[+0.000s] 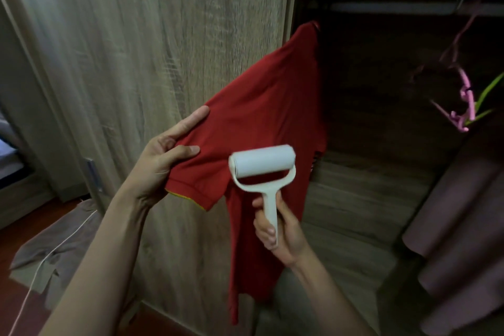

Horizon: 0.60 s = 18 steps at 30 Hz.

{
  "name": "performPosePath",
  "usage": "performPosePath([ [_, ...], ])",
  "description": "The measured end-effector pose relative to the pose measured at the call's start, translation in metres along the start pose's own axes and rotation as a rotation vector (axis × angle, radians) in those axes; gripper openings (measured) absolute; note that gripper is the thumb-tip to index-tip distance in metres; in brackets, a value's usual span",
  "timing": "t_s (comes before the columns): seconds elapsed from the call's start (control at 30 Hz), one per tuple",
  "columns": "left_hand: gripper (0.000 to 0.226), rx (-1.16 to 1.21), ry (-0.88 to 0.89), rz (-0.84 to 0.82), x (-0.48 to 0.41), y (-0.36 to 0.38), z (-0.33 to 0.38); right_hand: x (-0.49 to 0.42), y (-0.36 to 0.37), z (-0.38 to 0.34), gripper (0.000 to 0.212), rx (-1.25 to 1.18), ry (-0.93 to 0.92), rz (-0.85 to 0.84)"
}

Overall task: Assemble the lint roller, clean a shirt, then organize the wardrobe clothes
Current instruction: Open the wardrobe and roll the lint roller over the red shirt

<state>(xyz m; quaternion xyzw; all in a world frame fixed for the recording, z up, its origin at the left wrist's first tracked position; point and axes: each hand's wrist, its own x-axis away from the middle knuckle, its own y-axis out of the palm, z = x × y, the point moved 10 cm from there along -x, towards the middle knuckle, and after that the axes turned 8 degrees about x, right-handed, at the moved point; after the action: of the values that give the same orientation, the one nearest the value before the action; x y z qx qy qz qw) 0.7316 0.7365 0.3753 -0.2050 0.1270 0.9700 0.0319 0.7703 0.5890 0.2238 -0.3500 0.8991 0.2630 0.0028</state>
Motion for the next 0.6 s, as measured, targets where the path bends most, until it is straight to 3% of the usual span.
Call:
performPosePath([
  [0.07,0.061,0.004,0.003,0.006,-0.001,-0.001,0.0,-0.001,0.002,-0.002,0.051,-0.036,-0.006,-0.017],
  [0.27,0.063,0.015,-0.005,0.007,-0.002,-0.001,0.003,-0.051,0.028,-0.116,0.041,0.008,-0.175,-0.173],
  [0.37,0.062,0.014,0.0,0.003,-0.002,0.0,0.003,-0.047,0.021,-0.095,0.039,-0.076,-0.16,-0.214],
  [0.47,0.06,0.032,-0.003,-0.003,-0.001,-0.001,0.003,-0.027,0.011,-0.045,0.041,-0.32,-0.103,-0.287],
  [0.6,0.058,0.045,-0.002,-0.02,0.0,0.0,0.003,-0.044,0.009,-0.088,0.034,-0.382,-0.18,-0.314],
])
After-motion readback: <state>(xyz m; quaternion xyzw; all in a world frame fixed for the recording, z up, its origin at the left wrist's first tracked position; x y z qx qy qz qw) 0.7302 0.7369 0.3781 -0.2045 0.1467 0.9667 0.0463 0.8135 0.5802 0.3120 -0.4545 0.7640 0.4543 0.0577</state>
